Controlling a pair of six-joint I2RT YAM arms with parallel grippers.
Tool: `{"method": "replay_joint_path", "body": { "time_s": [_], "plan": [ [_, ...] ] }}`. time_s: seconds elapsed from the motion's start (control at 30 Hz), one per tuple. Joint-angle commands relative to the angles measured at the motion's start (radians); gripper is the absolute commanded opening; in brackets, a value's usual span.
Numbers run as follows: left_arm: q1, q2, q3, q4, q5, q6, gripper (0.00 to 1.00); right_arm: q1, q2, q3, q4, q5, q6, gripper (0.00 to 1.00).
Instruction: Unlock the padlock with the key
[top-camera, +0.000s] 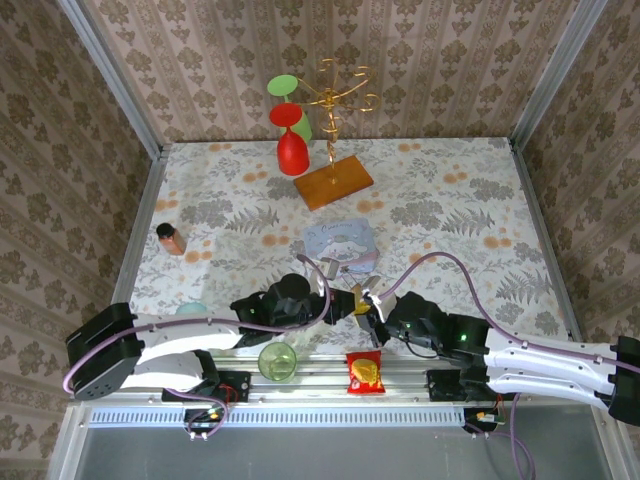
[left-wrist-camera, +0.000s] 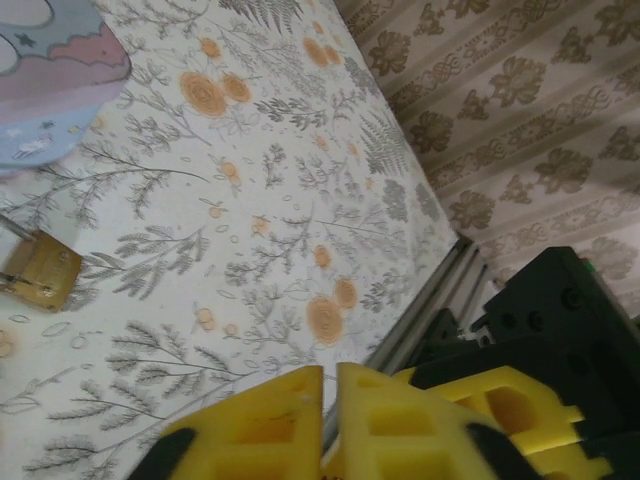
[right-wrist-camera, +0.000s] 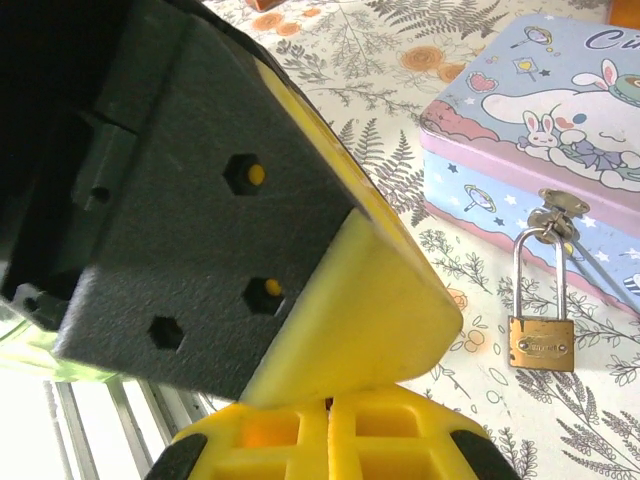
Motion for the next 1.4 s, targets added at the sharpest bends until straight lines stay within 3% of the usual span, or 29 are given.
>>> {"method": "replay_joint_path", "body": {
  "time_s": [0.0,0.07,0.1,0.17,0.23,0.33,0.43,0.53,0.67,0.93,1.07,1.37],
  "plan": [
    [-0.007,-0.021,-0.009,-0.001,0.0,0.017,0.0,0.004,0.012,0.037,0.032,0.0,0.021,0.0],
    [-0.007,-0.021,-0.009,-0.004,0.001,0.019,0.0,0.005,0.009,0.038,0.032,0.002,0.016,0.01],
    [-0.007,-0.022,-0.009,-0.006,0.0,0.017,0.0,0.005,0.008,0.038,0.031,0.005,0.016,0.1],
    [-0.006,-0.028,-0.006,-0.016,-0.009,0.024,0.0,0.004,-0.005,0.039,0.013,0.024,0.026,0.5],
    [0.0,-0.045,-0.003,-0.031,-0.022,0.038,0.0,-0.004,-0.047,0.04,-0.024,0.06,0.051,0.72],
    [0.012,-0.092,0.002,-0.055,-0.05,0.087,0.0,-0.053,-0.165,-0.002,-0.026,0.036,0.11,0.85],
    [0.023,-0.142,0.005,-0.059,-0.07,0.162,0.0,-0.158,-0.29,-0.071,0.038,-0.08,0.213,0.95],
    [0.038,-0.176,0.01,-0.053,-0.073,0.232,0.0,-0.283,-0.356,-0.11,0.105,-0.223,0.315,0.96],
    [0.068,-0.196,0.024,-0.053,-0.031,0.262,0.0,-0.377,-0.331,-0.111,0.193,-0.381,0.36,0.93],
    [0.079,-0.168,0.016,0.164,0.119,0.246,0.0,-0.407,-0.045,-0.08,0.574,-0.677,0.431,0.64],
    [0.078,-0.167,-0.01,0.238,0.121,0.21,0.0,-0.408,-0.024,-0.109,0.672,-0.713,0.466,0.56],
    [0.065,-0.174,-0.025,0.298,0.107,0.207,0.0,-0.408,-0.103,-0.137,0.632,-0.695,0.447,0.45]
  ]
}}
